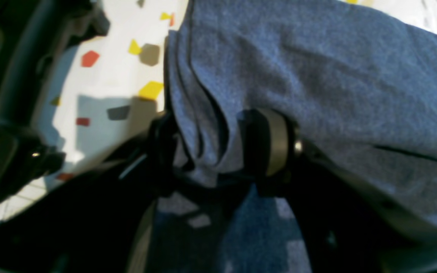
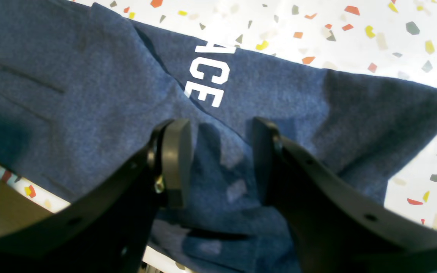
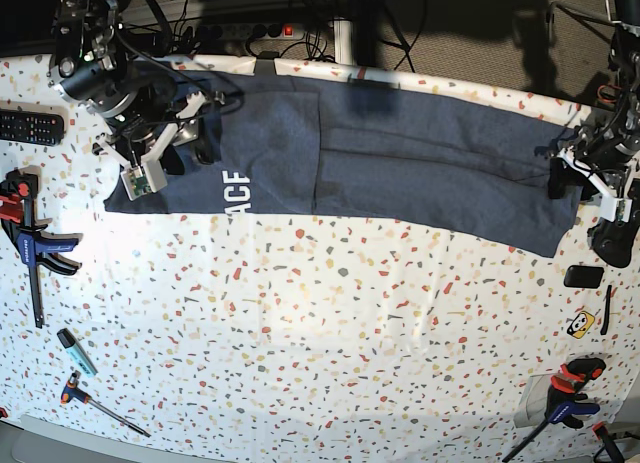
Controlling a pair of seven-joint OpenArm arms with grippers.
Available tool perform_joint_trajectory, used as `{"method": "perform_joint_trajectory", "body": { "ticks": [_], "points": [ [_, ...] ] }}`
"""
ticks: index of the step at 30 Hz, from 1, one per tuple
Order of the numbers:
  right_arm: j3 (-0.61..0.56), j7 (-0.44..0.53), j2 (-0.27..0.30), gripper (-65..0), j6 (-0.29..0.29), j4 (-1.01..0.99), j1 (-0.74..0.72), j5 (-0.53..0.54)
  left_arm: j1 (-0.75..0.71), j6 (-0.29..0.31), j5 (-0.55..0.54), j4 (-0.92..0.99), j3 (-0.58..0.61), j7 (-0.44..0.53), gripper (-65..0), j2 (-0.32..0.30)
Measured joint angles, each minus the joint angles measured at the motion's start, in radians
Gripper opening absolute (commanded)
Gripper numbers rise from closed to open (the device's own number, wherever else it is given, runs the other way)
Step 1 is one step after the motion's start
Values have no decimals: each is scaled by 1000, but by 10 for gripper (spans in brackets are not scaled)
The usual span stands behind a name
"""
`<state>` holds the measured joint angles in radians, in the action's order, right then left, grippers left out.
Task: Fold the T-shirt properly
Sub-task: 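Grasp the collar end with the left gripper and fold it toward the right gripper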
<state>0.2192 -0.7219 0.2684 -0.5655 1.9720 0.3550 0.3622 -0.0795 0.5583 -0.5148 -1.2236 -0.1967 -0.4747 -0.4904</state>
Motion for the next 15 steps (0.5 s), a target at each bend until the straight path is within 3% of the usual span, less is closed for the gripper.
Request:
{"method": "perform_joint_trajectory", "body": {
  "ticks": [5, 15],
  "points": [
    [0, 0, 0, -387, 0, 0, 0, 0, 3, 3, -3, 0, 0, 0, -650, -8],
    [0, 0, 0, -387, 0, 0, 0, 0, 4, 3, -4, 0, 0, 0, -650, -8]
  ]
}}
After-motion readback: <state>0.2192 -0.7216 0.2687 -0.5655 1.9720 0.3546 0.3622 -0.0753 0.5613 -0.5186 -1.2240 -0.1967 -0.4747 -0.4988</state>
